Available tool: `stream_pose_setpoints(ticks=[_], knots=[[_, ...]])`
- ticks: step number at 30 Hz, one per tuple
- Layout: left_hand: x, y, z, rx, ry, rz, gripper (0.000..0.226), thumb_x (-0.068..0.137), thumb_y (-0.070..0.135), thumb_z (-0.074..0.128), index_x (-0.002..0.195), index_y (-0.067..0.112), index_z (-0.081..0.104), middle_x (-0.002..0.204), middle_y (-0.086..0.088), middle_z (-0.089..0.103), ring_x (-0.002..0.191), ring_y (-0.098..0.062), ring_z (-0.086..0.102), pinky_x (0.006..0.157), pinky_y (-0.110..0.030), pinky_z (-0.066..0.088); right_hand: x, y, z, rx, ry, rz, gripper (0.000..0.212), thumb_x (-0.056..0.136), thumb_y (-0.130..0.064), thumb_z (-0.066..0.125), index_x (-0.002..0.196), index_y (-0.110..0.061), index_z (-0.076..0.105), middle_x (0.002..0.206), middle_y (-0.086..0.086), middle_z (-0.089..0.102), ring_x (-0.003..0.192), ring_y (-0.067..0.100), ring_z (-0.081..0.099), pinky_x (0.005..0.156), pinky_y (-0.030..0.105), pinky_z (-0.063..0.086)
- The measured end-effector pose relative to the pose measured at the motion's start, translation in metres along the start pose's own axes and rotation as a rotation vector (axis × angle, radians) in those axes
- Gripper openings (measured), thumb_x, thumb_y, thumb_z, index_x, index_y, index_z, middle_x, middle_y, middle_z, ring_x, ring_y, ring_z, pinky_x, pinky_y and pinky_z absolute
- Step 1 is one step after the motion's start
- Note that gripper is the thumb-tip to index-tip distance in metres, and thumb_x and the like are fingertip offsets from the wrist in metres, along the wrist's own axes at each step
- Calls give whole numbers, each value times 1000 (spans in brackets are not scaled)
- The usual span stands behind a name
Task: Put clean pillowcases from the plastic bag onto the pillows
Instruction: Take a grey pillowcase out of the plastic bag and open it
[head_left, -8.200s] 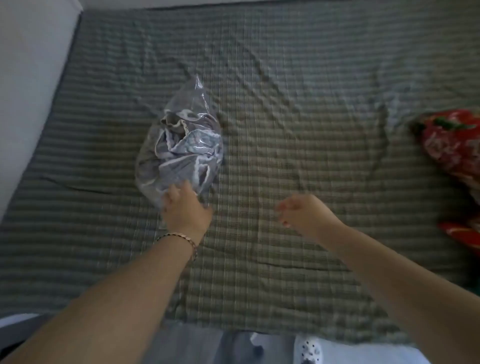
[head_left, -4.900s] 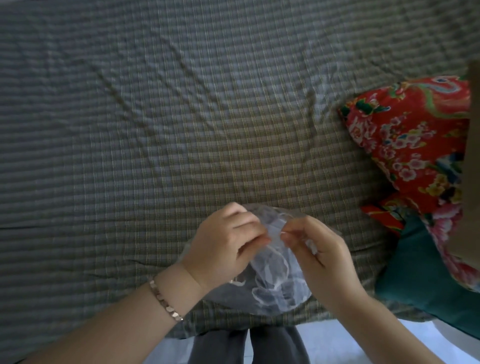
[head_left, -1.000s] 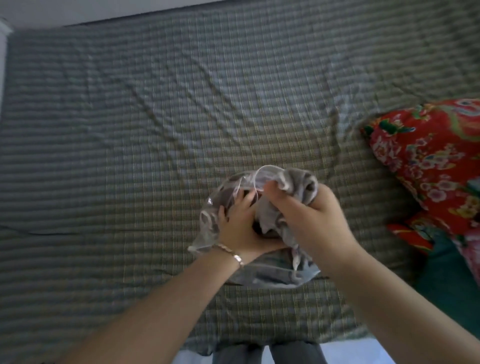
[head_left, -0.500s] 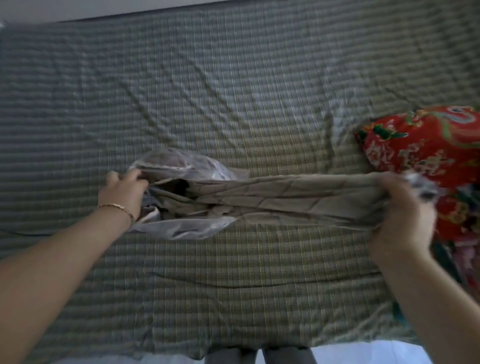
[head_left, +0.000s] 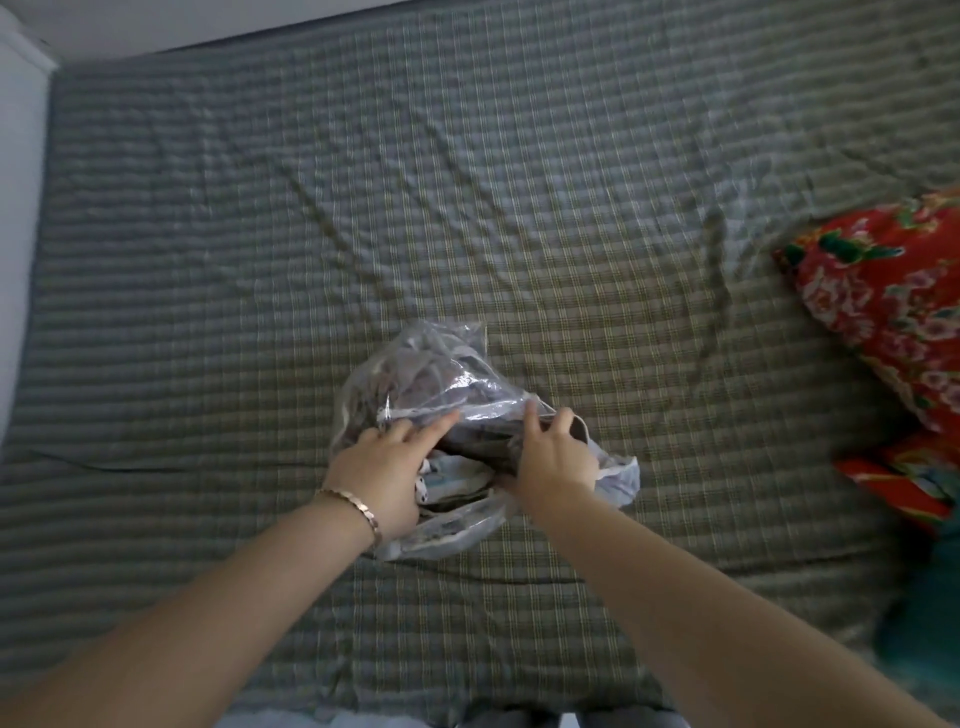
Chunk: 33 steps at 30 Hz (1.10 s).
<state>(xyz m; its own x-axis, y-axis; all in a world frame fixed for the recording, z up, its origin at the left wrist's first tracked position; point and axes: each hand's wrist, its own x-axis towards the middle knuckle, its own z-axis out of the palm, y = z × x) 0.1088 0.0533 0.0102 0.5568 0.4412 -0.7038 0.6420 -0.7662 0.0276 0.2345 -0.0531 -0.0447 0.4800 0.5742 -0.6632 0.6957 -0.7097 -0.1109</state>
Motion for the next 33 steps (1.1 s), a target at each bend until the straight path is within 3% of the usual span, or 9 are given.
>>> stream_pose_setpoints(ticks=[3, 6, 10, 14, 19, 24, 27, 30, 33], knots=[[3, -2, -3, 162, 51, 16, 98, 82, 23, 56, 139, 43, -22, 136, 5, 32, 117, -22, 39, 89, -32, 45, 12, -1, 4, -50, 95, -29, 53, 92, -11, 51, 140, -7, 28, 131, 15, 37, 73, 14, 52, 53, 22, 36], [1, 4, -4, 357, 159, 62, 97, 81, 32, 55, 139, 40, -23, 143, 2, 22, 128, -27, 29, 111, -53, 12, 8, 3, 3, -91, 110, -74, 31, 93, -7, 48, 124, -5, 47, 124, 12, 39, 84, 16, 57, 61, 23, 41], [7, 18, -9, 426, 137, 229, 96, 86, 32, 54, 138, 40, -26, 146, 2, -36, 135, -33, -31, 95, -61, -29, -4, 3, -11, -9, 106, -148, 30, 90, -23, 52, 119, -16, 55, 127, 8, 49, 117, 27, 43, 95, 38, 41], [38, 25, -7, 83, 57, 152, 114, 64, 80, 50, 140, 38, -24, 154, 16, -6, 140, -25, -22, 108, -57, -18, -32, 1, -49, 405, 218, -201, 16, 79, -7, 55, 90, -15, 63, 88, 4, 68, 84, 24, 63, 70, 29, 50], [58, -4, 14, -129, 35, -159, 76, 84, 51, 50, 144, 44, 3, 153, 13, 15, 143, -22, 7, 107, -56, 22, -68, 43, -80, 649, 560, -317, 18, 64, 0, 54, 60, -18, 55, 62, -10, 55, 59, 18, 54, 51, 33, 48], [61, -2, 27, -66, 129, -86, 57, 93, 32, 45, 143, 40, 18, 139, 11, 39, 119, -28, 38, 81, -35, 45, -107, 50, -85, 732, 668, -506, 12, 67, -16, 48, 56, -16, 51, 59, -16, 42, 52, 6, 39, 42, 17, 33], [65, 15, 18, -122, 129, -69, 43, 95, 24, 38, 137, 33, 35, 136, 5, 43, 111, -33, 41, 84, -36, 43, -106, 63, -85, 401, 346, -299, 2, 75, -25, 55, 75, -26, 54, 74, -13, 54, 64, 4, 46, 55, 19, 39], [60, 25, 17, -206, 146, 0, 47, 90, 14, 44, 135, 27, 41, 136, -1, 44, 116, -31, 41, 95, -39, 42, -86, 78, -75, -22, -263, -127, 42, 76, -60, 56, 100, -26, 52, 105, -4, 51, 103, 16, 46, 88, 34, 40], [47, 34, 16, -300, 191, 69, 60, 86, 11, 52, 142, 24, 33, 138, -3, 42, 121, -28, 42, 99, -38, 41, -72, 70, -66, 178, -42, -90, 51, 79, -66, 51, 99, -20, 62, 103, -1, 61, 95, 17, 52, 83, 31, 44]])
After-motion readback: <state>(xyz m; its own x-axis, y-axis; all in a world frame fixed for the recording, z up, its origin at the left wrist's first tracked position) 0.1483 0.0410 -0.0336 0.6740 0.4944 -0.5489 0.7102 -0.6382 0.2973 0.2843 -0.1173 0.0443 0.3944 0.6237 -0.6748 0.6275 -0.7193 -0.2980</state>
